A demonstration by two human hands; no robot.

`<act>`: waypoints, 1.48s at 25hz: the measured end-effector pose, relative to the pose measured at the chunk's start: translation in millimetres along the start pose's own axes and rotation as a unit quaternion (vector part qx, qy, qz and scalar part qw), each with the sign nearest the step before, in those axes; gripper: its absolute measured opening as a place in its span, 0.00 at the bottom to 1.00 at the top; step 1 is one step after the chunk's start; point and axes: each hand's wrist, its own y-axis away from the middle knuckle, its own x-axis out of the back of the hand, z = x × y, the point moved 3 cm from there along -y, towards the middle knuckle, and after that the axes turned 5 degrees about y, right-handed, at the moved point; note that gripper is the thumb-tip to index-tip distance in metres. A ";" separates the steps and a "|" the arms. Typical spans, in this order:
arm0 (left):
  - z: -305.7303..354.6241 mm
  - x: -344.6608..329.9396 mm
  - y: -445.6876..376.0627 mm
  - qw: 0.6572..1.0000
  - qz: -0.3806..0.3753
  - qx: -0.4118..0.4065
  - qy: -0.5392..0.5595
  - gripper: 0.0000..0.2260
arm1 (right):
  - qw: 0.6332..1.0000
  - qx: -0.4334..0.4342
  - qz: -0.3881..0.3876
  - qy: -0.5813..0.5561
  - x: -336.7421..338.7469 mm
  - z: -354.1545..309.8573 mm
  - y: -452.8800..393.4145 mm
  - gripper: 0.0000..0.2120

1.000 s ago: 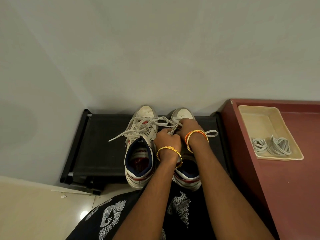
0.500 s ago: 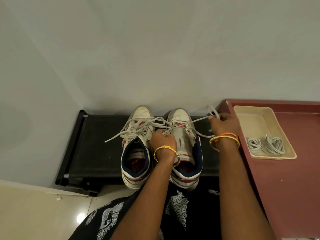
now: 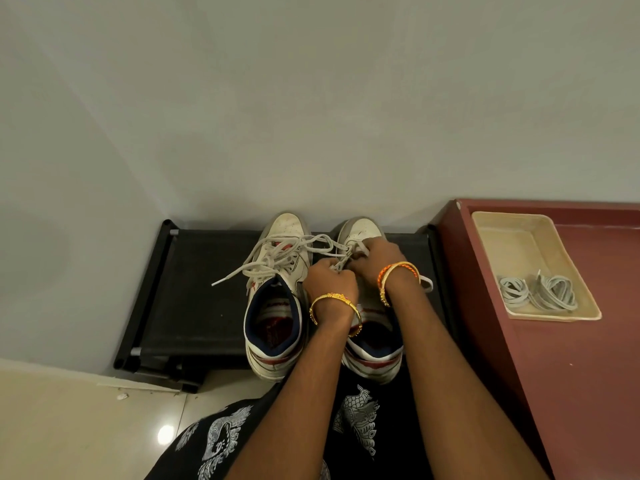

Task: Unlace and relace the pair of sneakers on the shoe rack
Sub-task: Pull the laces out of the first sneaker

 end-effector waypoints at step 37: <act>32.4 -32.0 -35.0 0.880 -0.134 -0.272 -0.366 0.13 | 0.993 -0.111 0.014 0.023 22.4 25.6 -10.7 0.15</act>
